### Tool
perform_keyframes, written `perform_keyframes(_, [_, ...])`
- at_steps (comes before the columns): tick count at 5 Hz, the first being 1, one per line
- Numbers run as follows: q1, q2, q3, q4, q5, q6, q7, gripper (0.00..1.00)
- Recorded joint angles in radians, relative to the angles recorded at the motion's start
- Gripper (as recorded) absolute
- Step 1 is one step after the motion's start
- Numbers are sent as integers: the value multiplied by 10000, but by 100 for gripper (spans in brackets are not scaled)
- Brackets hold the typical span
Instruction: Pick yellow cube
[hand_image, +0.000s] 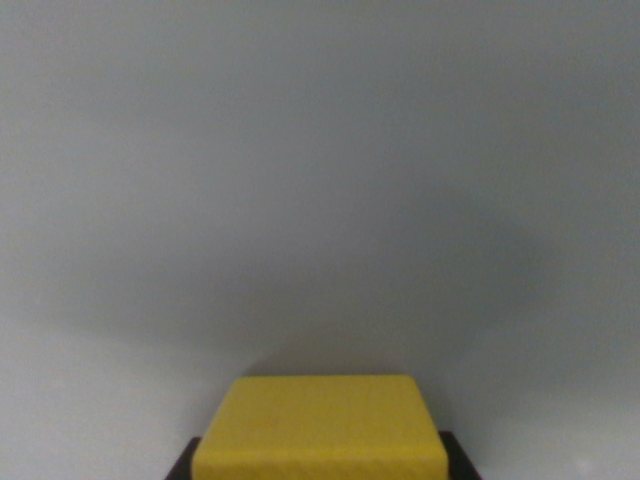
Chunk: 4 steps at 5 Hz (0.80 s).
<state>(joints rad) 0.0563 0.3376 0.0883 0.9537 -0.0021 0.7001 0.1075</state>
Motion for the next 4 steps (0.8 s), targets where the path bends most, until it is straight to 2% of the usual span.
perform_keyframes(3, [-2,-55,1,82,5,137,-1,100])
perform_keyframes(4, [-4,-130,3,194,11,323,-2,100])
